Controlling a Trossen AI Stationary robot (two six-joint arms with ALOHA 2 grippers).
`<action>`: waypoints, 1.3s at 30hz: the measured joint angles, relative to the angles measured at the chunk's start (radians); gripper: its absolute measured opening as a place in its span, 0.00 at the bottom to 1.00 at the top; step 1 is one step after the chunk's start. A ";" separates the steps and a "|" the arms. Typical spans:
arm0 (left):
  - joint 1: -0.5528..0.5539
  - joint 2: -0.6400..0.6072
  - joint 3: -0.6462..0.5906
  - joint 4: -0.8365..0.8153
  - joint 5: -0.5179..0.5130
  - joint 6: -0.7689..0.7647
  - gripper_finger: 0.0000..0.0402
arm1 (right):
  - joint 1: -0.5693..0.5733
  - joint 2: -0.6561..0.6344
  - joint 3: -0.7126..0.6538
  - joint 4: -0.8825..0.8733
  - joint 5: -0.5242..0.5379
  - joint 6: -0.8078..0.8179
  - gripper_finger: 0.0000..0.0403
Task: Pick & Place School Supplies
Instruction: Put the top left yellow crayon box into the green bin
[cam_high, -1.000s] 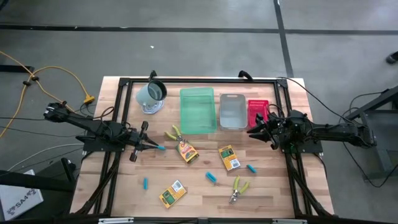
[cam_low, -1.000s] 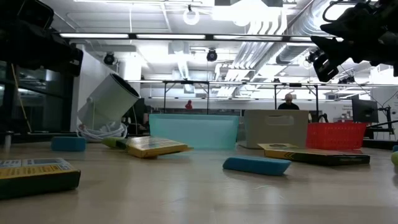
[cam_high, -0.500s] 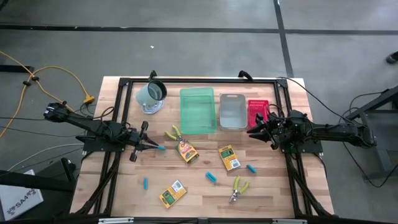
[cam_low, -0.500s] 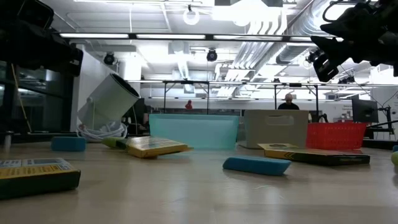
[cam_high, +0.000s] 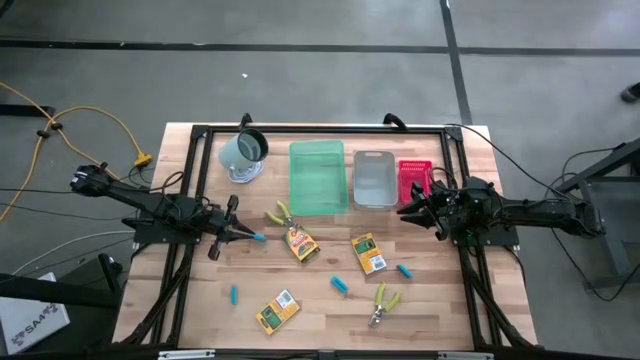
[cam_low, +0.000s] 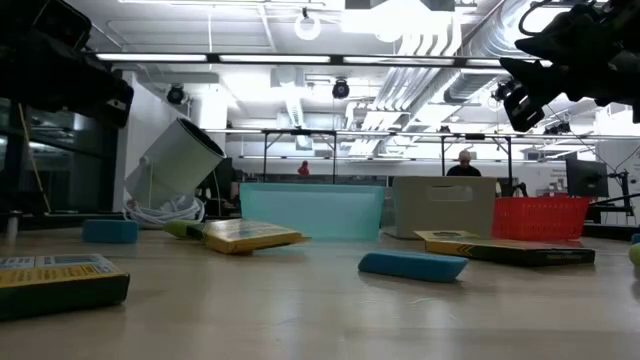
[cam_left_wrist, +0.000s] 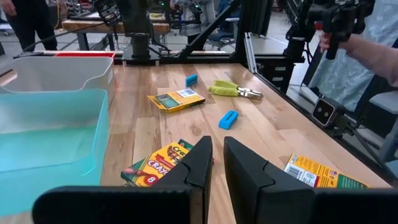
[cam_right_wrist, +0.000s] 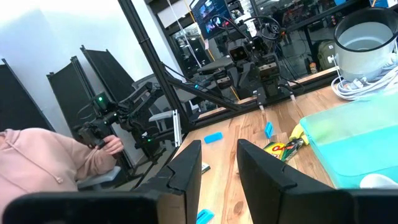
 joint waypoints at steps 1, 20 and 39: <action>0.000 0.000 0.000 0.000 -0.003 0.000 0.09 | 0.000 0.000 0.000 0.000 0.000 0.000 0.23; 0.000 0.000 0.000 0.000 -0.012 -0.002 0.09 | 0.001 0.000 0.000 0.020 0.000 0.050 0.23; 0.000 0.067 0.024 0.010 -0.013 -0.138 0.09 | 0.007 0.020 0.025 0.057 0.132 0.072 0.23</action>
